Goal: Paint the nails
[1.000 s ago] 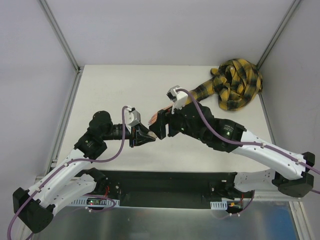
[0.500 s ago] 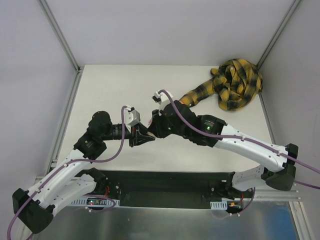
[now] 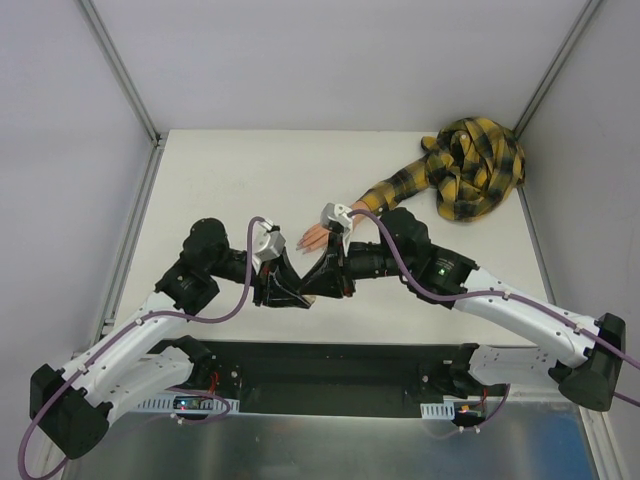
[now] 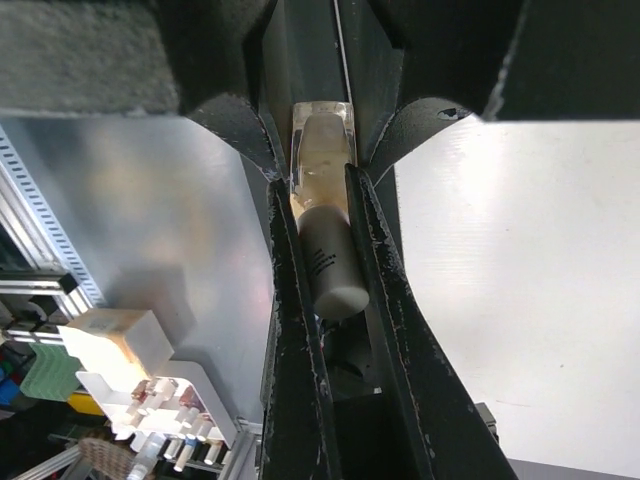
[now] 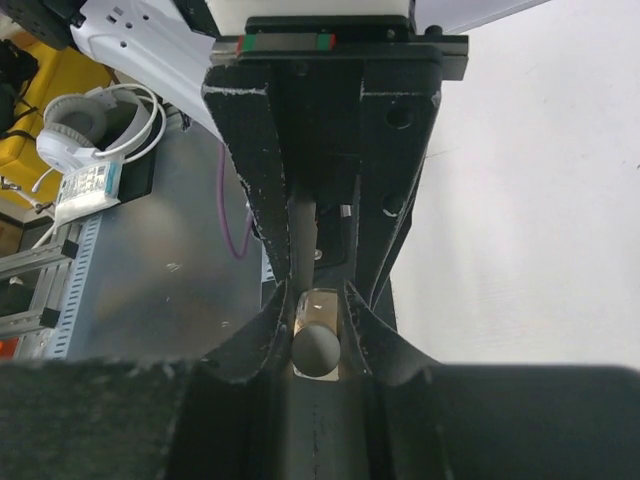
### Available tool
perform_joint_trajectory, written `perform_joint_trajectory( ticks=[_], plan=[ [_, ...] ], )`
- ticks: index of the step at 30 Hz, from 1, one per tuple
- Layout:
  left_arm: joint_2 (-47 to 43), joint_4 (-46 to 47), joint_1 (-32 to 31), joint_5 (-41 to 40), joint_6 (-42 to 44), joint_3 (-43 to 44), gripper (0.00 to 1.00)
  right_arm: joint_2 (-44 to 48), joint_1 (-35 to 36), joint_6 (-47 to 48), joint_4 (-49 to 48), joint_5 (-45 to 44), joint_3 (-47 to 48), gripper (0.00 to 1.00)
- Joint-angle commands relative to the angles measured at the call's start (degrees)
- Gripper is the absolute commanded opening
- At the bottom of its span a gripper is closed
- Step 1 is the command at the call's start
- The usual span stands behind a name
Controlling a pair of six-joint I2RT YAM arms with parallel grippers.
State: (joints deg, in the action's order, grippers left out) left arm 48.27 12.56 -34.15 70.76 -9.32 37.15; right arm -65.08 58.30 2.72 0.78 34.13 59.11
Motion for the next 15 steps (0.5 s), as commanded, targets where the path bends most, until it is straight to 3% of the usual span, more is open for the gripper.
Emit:
perform_joint_trajectory(
  ticks=[1, 2, 4, 6, 7, 10, 15],
  plan=[
    [-1.4, -0.2, -0.2, -4.7, 4.7, 2.6, 0.00, 1.3, 0.0, -1.7, -1.1, -6.7, 2.5, 0.14],
    [-1.5, -0.9, -0.1, -6.2, 5.5, 2.6, 0.00, 1.4, 0.0, -2.5, 0.5, -8.4, 2.8, 0.20],
    [-1.7, -1.7, 0.0, -10.7, 6.3, 2.6, 0.00, 1.5, 0.5, -6.8, 5.9, -18.2, 4.8, 0.45],
    [-2.6, -3.0, 0.0, -14.1, 7.8, 2.6, 0.00, 1.3, 1.3, -10.1, 10.9, -23.9, 7.1, 0.57],
    [-2.9, -3.2, 0.0, -17.7, 8.2, 2.4, 0.00, 1.4, 1.8, -11.3, 15.5, -31.2, 9.2, 0.64],
    [-4.0, -4.0, 0.0, -25.0, 8.8, 2.1, 0.00, 0.7, 4.1, -15.3, 22.7, -41.2, 13.2, 0.73],
    [-5.4, -4.8, 0.0, -31.9, 11.3, 1.9, 0.00, -4.0, 9.4, -17.8, 30.0, -52.1, 20.1, 0.75]
  ],
)
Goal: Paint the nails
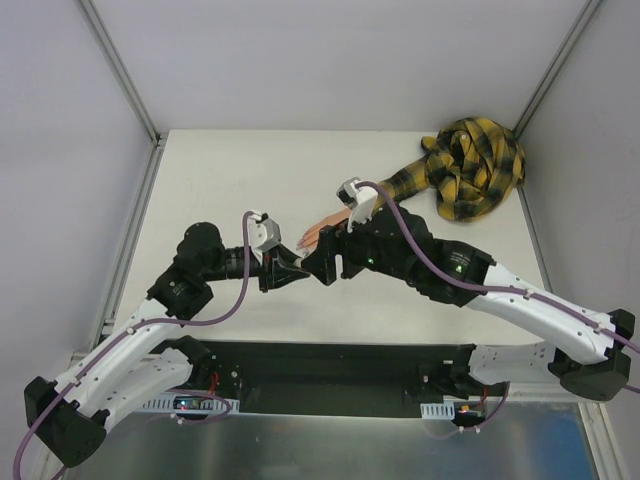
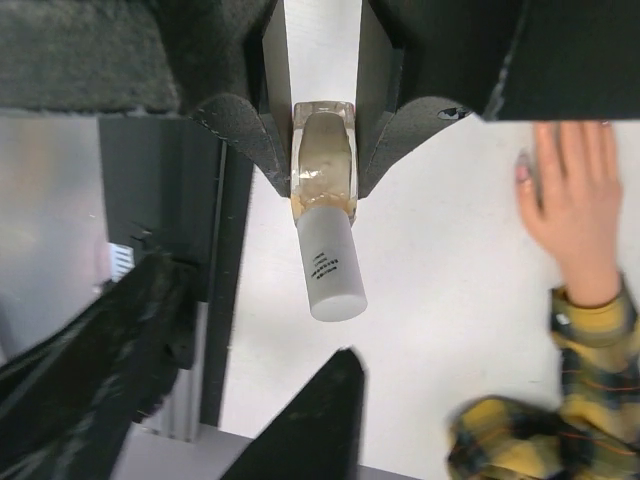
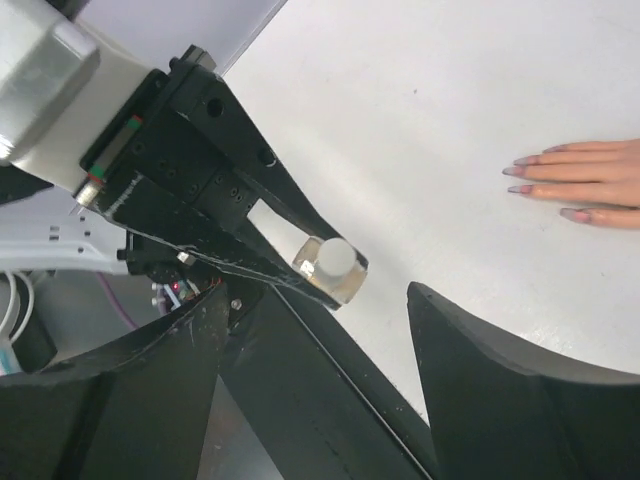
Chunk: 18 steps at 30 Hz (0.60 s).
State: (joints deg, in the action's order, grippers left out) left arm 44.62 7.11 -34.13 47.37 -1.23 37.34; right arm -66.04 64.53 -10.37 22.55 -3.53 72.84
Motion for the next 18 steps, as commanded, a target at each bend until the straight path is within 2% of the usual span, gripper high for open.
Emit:
perform_joint_trajectory(
  ticks=[1, 5, 11, 12, 17, 18],
  plan=[
    [-1.9, 0.6, 0.0, -9.0, 3.3, 1.5, 0.00, -3.9, 4.2, -4.9, 8.8, -16.7, 7.0, 0.74],
    [-2.5, 0.6, -0.1, -10.3, 3.4, 1.4, 0.00, -8.1, 4.5, -6.3, 9.4, -18.1, 11.0, 0.70],
    [-2.6, 0.7, -0.1, -9.1, 3.1, 1.4, 0.00, -12.9, 4.5, -6.7, 8.0, -18.7, 13.4, 0.53],
    [-2.8, 0.7, -0.1, -8.6, 3.1, 1.5, 0.00, -12.9, 4.3, -6.4, 7.5, -18.9, 13.2, 0.47],
    [-2.5, 0.7, -0.1, -6.9, 2.9, 1.6, 0.00, -11.7, 2.4, -6.0, 4.9, -16.8, 10.7, 0.32],
    [-2.3, 0.9, -0.1, -6.0, 3.0, 1.6, 0.00, -11.3, 2.0, -6.0, 4.4, -14.7, 9.7, 0.22]
  ],
)
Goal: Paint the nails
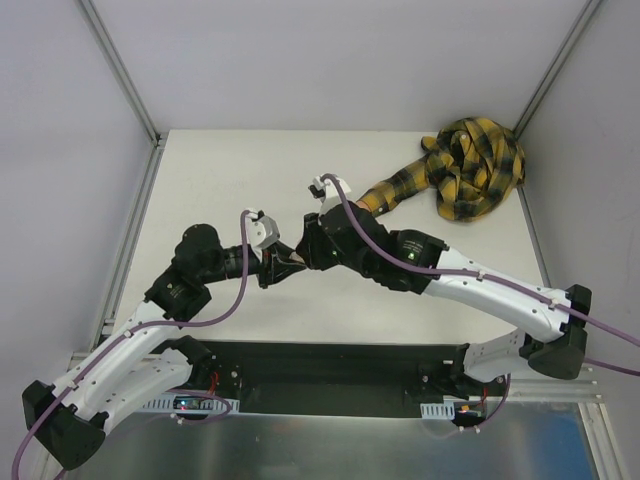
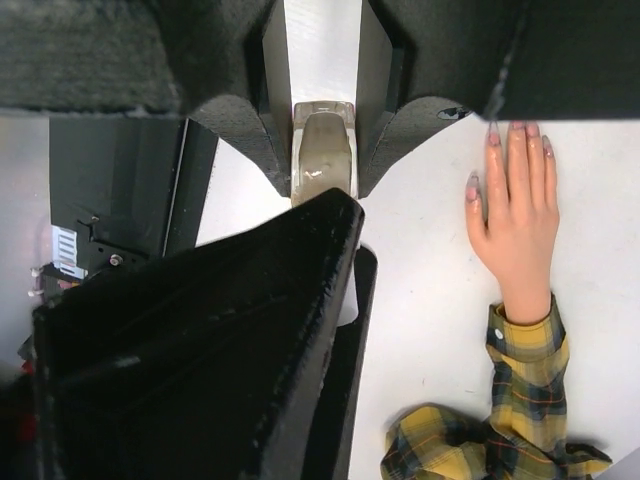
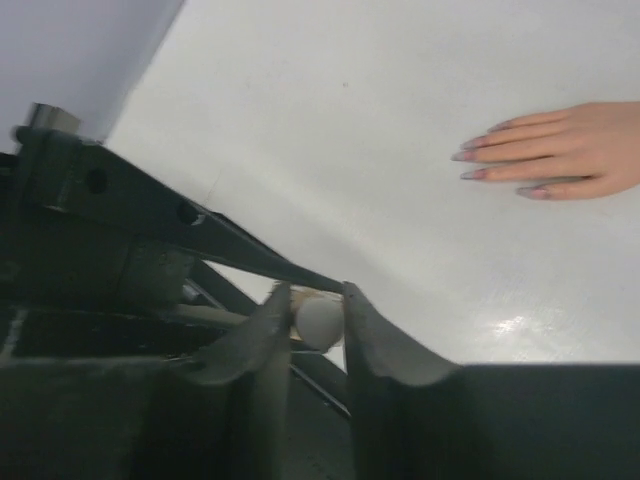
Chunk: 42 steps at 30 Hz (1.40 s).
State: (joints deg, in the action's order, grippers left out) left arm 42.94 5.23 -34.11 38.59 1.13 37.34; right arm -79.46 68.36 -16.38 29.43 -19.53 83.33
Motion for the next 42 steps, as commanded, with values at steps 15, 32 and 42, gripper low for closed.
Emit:
perform_joint_trajectory(
  ticks=[15, 32, 42],
  plan=[
    [1.1, 5.3, -0.1, 22.5, -0.9, 1.9, 0.00, 13.5, -9.0, 18.4, -27.0, 45.6, -21.4, 0.00],
    [0.7, 4.4, -0.1, 18.5, -0.9, 1.7, 0.00, 14.2, -8.9, 10.2, -13.1, 27.9, -12.8, 0.68],
    [0.7, 4.3, -0.1, 17.7, -0.9, 1.8, 0.00, 12.4, -7.8, 10.8, -13.9, 30.4, -12.8, 0.49]
  ],
)
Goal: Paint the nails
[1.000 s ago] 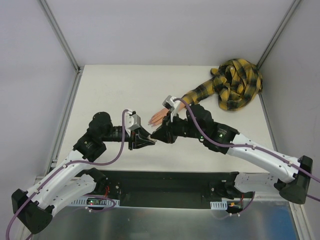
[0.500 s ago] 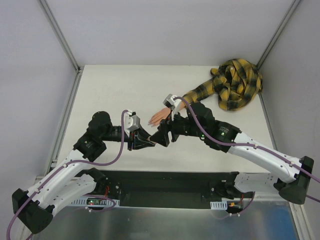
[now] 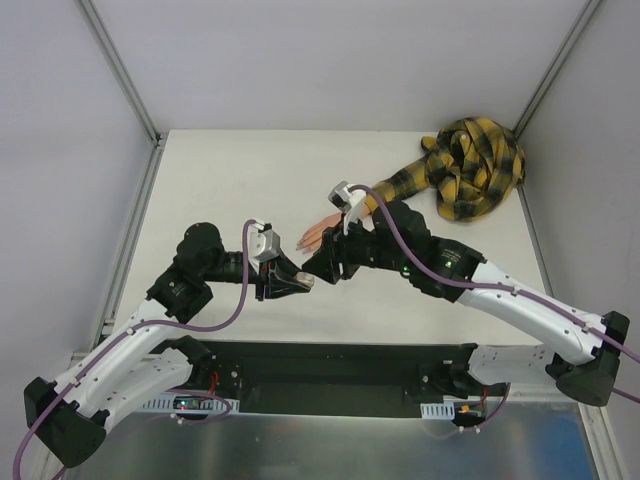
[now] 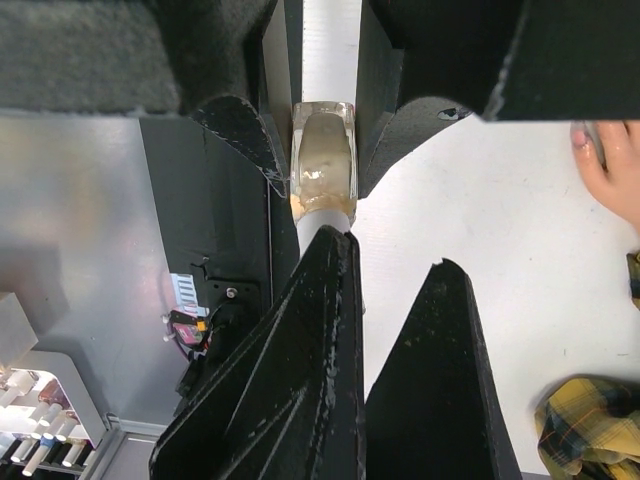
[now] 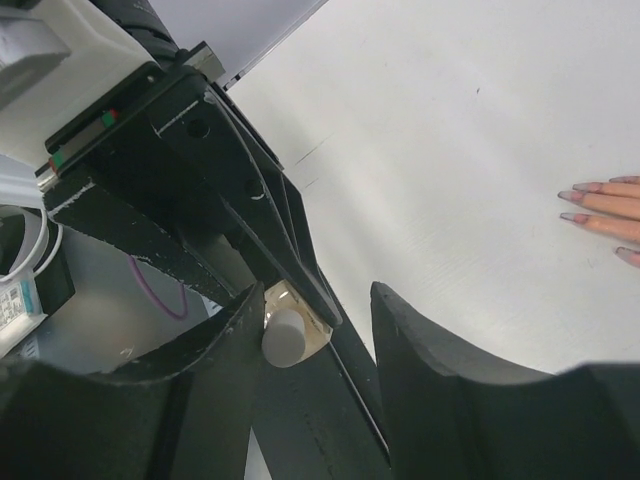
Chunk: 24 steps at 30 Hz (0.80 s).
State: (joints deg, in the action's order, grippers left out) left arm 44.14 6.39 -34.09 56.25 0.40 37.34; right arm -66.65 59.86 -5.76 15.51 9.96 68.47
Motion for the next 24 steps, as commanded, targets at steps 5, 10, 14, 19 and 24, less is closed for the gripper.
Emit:
perform_joint_trajectory(
  ticks=[5, 10, 14, 19, 24],
  plan=[
    [-0.5, 3.0, -0.1, -0.3, 0.0, 1.8, 0.00, -0.6, 1.1, 0.8, 0.2, 1.7, 1.9, 0.47],
    [-0.4, 2.9, -0.1, -0.8, 0.0, 1.7, 0.00, -0.5, 1.2, 0.9, 0.8, 1.8, 1.9, 0.44],
    [-0.3, 2.9, -0.1, -1.1, 0.2, 1.7, 0.00, -0.4, 1.7, 1.2, 0.7, 1.6, 1.7, 0.40],
    [-0.1, 2.8, -0.1, -1.3, 0.3, 1.7, 0.00, -0.4, 1.8, 1.4, 0.9, 1.0, 1.8, 0.32],
    [0.1, 2.8, -0.1, -1.5, 0.4, 1.7, 0.00, -0.1, 1.9, 1.4, 1.4, 0.9, 1.9, 0.20]
  ],
)
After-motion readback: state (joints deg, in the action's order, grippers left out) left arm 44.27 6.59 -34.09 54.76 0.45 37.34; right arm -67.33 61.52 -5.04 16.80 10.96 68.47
